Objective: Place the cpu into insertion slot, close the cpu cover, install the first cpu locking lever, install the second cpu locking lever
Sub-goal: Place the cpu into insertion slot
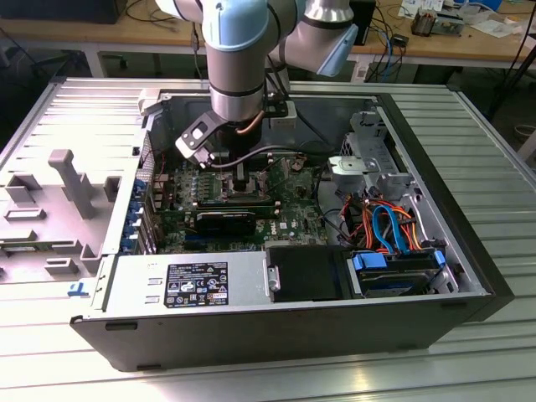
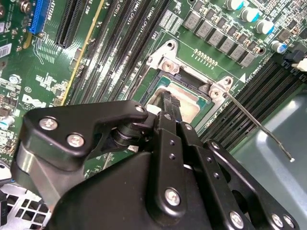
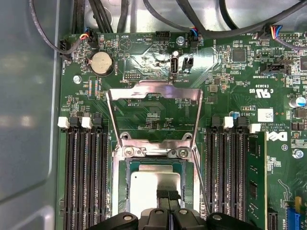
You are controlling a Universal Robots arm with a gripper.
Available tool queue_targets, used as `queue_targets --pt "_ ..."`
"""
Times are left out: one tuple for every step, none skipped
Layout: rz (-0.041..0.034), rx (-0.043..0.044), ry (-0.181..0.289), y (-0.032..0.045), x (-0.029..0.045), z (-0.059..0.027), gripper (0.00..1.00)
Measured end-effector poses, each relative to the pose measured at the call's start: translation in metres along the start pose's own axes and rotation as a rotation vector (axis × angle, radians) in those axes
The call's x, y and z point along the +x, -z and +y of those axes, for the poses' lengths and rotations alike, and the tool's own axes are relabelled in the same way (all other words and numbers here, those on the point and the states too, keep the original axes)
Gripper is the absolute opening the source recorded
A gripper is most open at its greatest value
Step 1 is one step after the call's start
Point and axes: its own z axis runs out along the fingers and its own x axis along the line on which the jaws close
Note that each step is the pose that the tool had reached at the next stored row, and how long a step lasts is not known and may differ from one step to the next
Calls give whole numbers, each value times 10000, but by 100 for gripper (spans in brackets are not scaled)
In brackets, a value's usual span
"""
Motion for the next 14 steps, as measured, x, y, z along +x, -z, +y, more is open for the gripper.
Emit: queue_targets --pt "-4 3 -2 17 0 8 11" --pt "-3 4 -2 37 1 20 11" --pt "-4 9 -1 50 1 29 11" --pt "-2 16 -3 58 2 44 11" --pt "-2 33 -3 61 1 60 11" --pt "-2 53 -3 61 0 78 11" --pt "-1 84 -5 60 0 95 11" --pt "-2 101 -6 57 2 95 11" --pt "-3 107 -7 51 18 96 11" --pt "-1 109 -6 42 30 96 11" --pt "0 111 -4 33 34 96 11" --pt "0 118 3 21 35 96 11" --pt "-1 125 10 4 37 96 11" --pt "-1 129 12 -6 37 95 11"
